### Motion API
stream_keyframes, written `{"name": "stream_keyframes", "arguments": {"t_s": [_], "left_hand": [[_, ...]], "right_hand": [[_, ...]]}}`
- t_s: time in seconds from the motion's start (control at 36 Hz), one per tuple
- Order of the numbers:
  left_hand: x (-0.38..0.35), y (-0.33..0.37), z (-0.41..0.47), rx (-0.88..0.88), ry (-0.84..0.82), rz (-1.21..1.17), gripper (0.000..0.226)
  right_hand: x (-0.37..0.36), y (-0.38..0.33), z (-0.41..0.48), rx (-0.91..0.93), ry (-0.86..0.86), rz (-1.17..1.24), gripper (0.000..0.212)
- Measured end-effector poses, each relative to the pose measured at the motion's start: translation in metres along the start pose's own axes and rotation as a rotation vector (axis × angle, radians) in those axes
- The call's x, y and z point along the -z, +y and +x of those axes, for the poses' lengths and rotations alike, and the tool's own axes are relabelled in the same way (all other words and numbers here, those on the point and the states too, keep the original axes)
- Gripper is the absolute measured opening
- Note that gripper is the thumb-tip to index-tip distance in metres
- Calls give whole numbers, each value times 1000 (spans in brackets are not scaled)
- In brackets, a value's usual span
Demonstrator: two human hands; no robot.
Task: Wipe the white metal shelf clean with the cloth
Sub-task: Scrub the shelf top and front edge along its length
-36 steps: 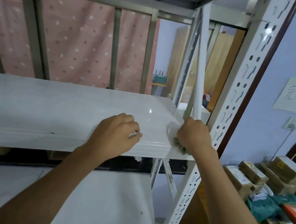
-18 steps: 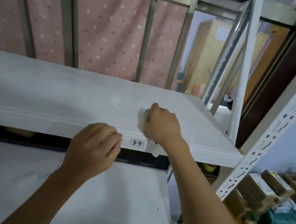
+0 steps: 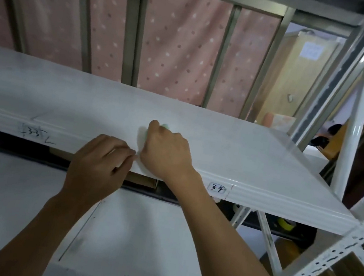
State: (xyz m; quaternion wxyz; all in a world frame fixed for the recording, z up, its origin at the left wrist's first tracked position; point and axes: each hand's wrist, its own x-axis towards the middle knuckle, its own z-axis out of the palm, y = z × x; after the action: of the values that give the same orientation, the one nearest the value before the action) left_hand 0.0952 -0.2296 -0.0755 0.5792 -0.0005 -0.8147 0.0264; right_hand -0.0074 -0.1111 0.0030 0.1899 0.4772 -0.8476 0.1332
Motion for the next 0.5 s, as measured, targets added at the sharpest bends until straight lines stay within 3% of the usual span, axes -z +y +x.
{"name": "stream_keyframes", "arguments": {"t_s": [0.17,0.25,0.36,0.5], "left_hand": [[7,-7,-2,112,14,-53,16],[9,-3,5,138,-69,-170,29],[4,0,11,138,-178,-235,37],[-13,23,25,68,-185,-253,22]], "right_hand": [[-6,-11,7,274,8,60,13],[-1,0,5,352,5,95,18],[2,21,-10,302,113,-27,37],[13,43,-31,149,116,-74,31]]}}
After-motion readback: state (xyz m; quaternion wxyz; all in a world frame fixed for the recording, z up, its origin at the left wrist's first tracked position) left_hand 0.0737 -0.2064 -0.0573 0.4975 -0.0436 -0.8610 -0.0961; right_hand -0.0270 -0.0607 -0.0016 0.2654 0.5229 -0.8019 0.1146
